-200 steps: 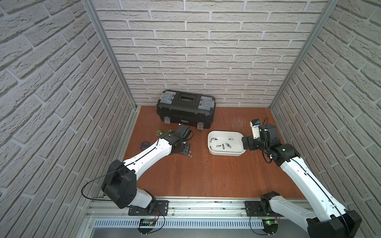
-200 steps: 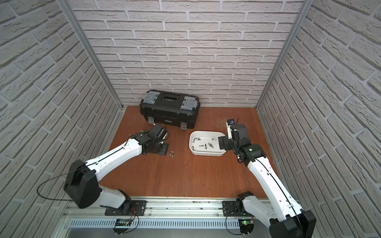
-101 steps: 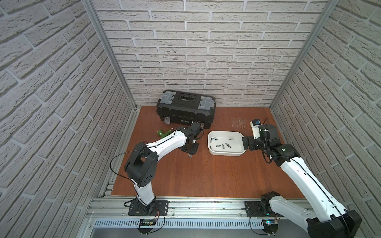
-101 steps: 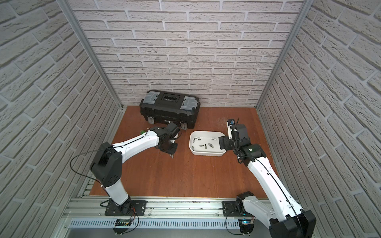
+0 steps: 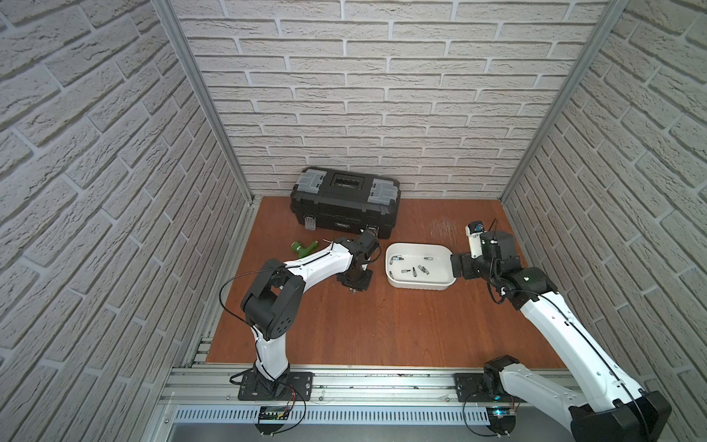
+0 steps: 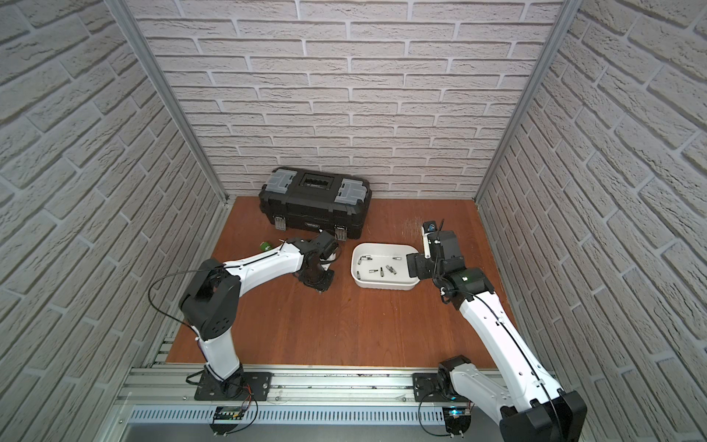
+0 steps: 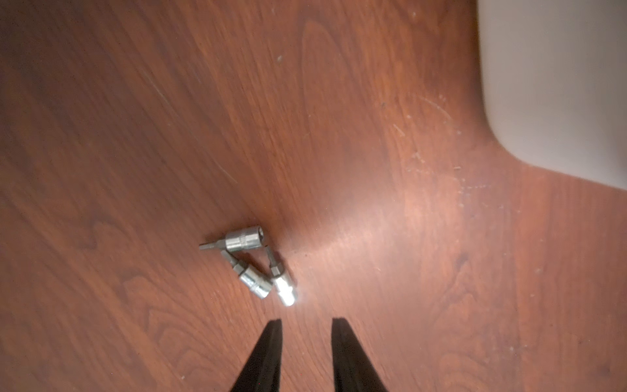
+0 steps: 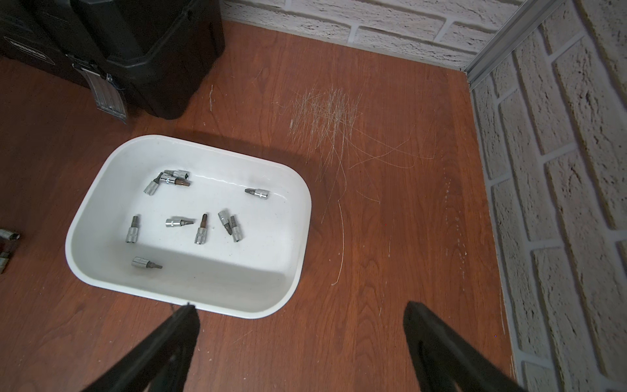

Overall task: Put the bit on the desktop into the storage box
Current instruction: Pick up the screwdriver bit from the center of the board.

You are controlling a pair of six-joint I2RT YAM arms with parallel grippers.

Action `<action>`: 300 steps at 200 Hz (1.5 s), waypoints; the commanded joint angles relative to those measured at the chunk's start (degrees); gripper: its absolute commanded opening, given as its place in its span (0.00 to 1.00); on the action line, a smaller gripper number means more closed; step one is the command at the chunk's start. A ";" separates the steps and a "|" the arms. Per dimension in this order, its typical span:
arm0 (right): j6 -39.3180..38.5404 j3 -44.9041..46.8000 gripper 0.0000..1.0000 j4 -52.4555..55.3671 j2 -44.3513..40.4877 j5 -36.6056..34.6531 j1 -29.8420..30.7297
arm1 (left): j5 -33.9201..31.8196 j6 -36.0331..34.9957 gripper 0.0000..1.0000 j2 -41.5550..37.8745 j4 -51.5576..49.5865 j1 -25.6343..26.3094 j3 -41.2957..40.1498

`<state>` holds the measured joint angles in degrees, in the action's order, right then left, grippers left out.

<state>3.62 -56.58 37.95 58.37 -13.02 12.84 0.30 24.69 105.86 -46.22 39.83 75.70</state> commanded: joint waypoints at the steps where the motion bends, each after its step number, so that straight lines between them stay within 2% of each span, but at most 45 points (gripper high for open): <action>1: -0.50 0.59 0.99 -1.74 -0.98 -0.80 -0.65 | 0.00 0.26 0.28 0.99 0.51 -0.02 -0.12; 118: -0.63 0.59 0.99 -1.73 -0.80 -1.14 -0.67 | -3.49 0.75 0.26 -1.45 0.43 -1.85 -2.61; 300: -0.54 0.68 0.99 -1.57 -0.89 -1.28 -0.62 | -3.48 0.55 0.23 0.34 2.40 -3.64 -2.92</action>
<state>3.60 -56.58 37.95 58.37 -13.47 12.84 -2.61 25.32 105.71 -44.34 36.64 72.99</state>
